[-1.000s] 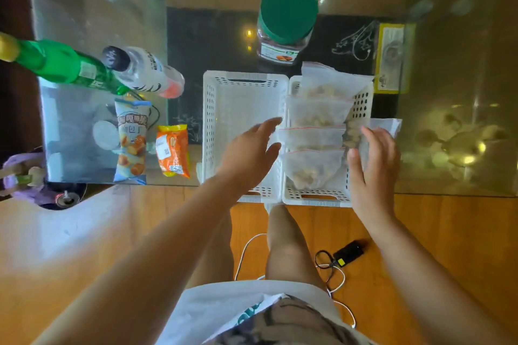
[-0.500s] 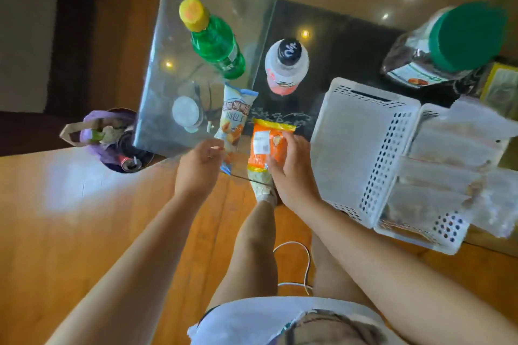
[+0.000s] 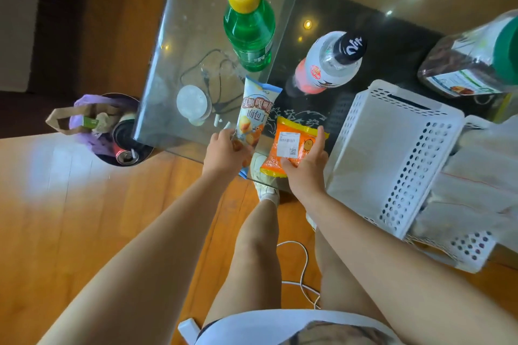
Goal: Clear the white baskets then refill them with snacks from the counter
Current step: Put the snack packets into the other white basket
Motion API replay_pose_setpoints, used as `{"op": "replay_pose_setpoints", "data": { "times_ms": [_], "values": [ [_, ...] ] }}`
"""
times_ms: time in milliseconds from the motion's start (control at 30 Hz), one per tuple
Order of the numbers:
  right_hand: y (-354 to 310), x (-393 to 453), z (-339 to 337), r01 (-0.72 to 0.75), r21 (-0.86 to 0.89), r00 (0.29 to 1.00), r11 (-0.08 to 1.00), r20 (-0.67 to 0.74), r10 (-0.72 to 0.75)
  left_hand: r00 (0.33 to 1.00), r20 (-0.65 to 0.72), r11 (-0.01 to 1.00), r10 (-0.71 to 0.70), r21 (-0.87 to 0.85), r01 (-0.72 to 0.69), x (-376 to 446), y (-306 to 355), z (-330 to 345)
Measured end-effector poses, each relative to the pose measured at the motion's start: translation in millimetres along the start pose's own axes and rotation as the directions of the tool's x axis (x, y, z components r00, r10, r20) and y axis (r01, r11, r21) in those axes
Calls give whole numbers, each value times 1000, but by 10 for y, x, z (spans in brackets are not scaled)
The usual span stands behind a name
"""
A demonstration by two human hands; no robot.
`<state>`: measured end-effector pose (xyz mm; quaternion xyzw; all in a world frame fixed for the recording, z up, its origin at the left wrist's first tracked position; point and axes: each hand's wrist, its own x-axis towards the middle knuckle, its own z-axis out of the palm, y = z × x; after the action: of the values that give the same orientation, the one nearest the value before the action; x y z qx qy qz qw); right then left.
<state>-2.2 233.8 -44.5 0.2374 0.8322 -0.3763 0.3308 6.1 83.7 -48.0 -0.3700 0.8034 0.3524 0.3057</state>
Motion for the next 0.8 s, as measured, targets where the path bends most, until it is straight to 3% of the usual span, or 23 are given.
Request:
{"op": "replay_pose_setpoints", "data": {
  "times_ms": [333,500,667,800],
  "values": [
    [-57,-72,-132,57,101,997,993,53,-63,999,42,998,17,51,-20,-71,-21,-23],
    [-36,-232,-374,160,202,984,966,45,-172,997,52,998,55,30,-57,-327,-43,-97],
    [151,-468,-847,276,298,960,914,-43,-276,990,44,991,130,28,-132,-797,0,-84],
    [447,-559,-1269,282,267,956,921,-156,-248,970,83,973,230,8,-231,-1141,210,112]
  ]
}}
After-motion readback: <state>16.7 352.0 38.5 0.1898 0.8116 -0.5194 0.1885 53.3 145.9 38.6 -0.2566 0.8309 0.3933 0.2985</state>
